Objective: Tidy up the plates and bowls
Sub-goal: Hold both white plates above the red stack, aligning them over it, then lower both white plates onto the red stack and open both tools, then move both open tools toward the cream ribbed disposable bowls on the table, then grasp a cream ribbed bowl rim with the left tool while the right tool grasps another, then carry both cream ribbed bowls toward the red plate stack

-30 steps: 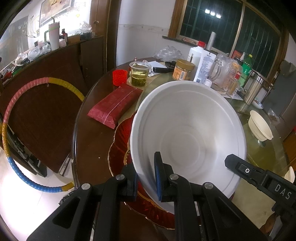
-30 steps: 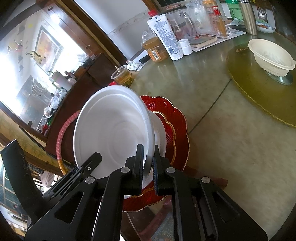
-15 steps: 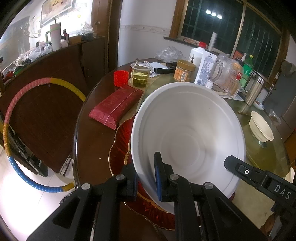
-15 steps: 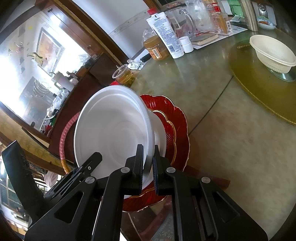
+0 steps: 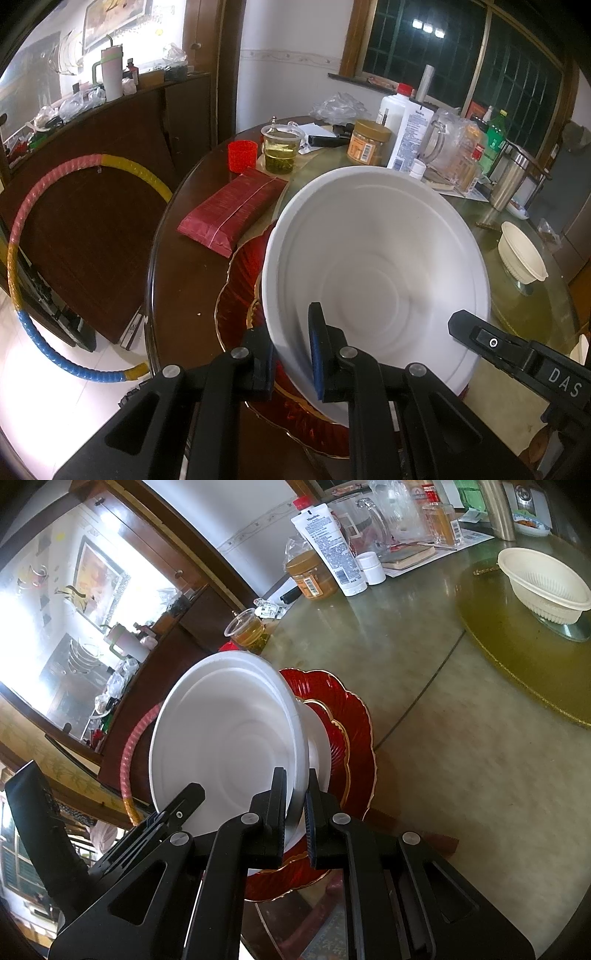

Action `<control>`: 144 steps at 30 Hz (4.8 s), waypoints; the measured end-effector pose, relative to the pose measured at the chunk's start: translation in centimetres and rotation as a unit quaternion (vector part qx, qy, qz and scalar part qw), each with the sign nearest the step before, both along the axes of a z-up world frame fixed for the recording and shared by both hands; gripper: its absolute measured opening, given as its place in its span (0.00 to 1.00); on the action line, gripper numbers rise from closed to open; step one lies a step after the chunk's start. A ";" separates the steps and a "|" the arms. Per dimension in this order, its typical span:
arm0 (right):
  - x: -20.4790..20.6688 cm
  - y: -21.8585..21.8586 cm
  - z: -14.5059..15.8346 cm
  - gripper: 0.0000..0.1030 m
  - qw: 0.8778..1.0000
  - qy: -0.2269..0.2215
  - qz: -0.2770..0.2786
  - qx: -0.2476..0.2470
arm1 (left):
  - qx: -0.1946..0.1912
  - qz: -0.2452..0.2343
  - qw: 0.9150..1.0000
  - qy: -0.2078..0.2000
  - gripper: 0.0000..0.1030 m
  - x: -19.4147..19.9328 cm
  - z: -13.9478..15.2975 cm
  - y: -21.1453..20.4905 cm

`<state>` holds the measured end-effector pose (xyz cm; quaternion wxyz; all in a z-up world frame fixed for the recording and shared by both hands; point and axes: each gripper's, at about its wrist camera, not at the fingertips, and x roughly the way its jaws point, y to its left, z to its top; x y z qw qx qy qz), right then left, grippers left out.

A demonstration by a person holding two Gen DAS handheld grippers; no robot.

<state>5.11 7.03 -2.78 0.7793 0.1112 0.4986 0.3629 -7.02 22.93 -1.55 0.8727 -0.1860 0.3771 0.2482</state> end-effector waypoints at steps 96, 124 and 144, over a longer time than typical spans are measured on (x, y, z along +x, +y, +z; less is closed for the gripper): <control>-0.9 -51.0 1.2 0.60 0.868 0.055 -0.483 0.098 | -0.095 -0.407 0.908 0.027 0.78 18.8 1.3 -39.5; 4.1 -48.2 -1.0 0.09 0.890 0.065 -0.449 0.033 | 0.000 -0.412 0.909 0.060 0.17 20.9 -1.7 -42.8; -0.2 -38.0 1.3 0.09 0.928 0.020 -0.372 0.028 | 0.018 -0.346 0.938 0.017 0.17 15.0 0.6 -32.9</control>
